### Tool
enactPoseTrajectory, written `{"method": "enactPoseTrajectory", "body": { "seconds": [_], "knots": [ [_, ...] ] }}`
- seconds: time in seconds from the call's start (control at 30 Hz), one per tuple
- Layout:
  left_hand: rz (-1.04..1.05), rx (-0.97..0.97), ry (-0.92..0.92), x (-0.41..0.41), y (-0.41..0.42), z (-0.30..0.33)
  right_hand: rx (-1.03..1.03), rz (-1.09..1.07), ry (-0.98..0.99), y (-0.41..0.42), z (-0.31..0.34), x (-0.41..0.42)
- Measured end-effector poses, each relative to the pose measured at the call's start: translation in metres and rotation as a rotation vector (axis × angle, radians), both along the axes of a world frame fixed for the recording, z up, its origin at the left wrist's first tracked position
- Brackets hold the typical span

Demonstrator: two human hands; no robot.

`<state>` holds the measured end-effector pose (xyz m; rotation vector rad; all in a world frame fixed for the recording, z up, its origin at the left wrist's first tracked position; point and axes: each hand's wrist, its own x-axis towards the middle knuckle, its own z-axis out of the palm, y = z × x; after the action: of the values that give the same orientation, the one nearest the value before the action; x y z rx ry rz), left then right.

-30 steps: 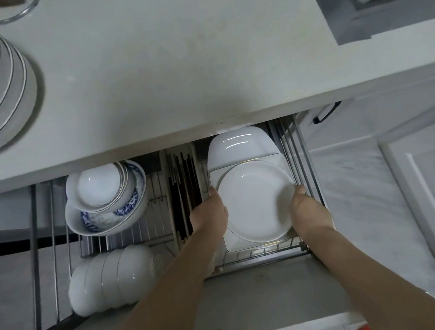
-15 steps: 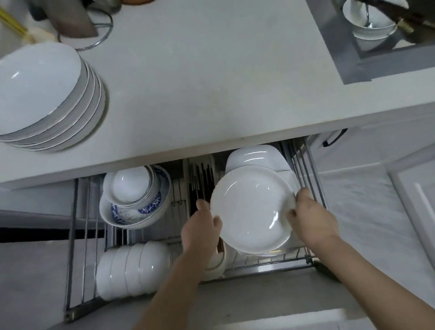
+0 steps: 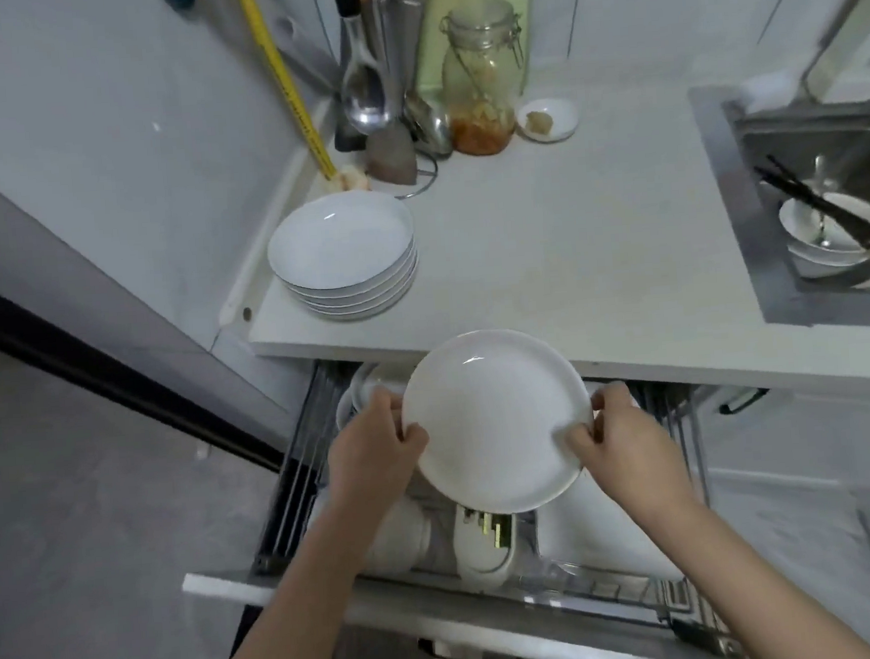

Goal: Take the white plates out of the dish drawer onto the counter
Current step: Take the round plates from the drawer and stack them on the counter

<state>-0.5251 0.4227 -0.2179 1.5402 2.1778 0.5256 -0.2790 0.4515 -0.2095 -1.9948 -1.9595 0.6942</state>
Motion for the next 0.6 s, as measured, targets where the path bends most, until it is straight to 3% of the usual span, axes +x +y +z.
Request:
{"method": "enactPoseTrajectory", "body": {
  "seconds": [0.33, 0.6],
  "knots": [
    [0.196, 0.228, -0.056, -0.083, 0.049, 0.089, 0.177, 0.09, 0.073, 0.078, 0.085, -0.089],
    [0.211, 0.195, -0.027, -0.143, 0.113, 0.12, 0.217, 0.124, 0.045, 0.148, 0.109, -0.153]
  ]
}}
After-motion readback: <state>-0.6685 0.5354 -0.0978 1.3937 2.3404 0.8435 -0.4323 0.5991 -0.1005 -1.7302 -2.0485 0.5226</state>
